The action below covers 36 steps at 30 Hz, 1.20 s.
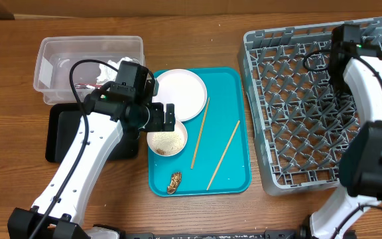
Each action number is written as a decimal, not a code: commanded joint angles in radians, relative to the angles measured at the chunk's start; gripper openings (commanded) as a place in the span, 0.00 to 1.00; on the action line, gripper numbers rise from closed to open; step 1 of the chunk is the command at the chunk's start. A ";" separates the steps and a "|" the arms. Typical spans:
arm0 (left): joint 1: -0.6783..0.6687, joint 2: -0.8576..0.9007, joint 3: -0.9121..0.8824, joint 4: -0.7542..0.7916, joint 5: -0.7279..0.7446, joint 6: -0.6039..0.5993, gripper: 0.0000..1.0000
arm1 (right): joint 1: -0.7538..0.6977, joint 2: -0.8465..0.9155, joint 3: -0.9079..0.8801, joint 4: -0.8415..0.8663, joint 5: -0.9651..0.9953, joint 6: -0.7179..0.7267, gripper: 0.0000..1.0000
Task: Sort waste into correct bins and load items into the dishwasher
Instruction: 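Carry the white bowl into the dish rack and release it, then move right gripper to the chopsticks on the teal tray and grasp one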
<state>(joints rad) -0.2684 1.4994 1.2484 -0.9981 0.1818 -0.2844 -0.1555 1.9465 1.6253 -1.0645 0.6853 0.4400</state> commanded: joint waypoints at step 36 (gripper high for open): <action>0.081 -0.016 0.011 -0.130 -0.244 -0.172 1.00 | 0.668 -0.288 -0.480 0.058 -0.788 0.185 0.65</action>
<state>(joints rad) -0.2367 1.4994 1.2488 -1.1145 0.0017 -0.3763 0.5014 1.6493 1.1790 -1.0172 -0.1150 0.5926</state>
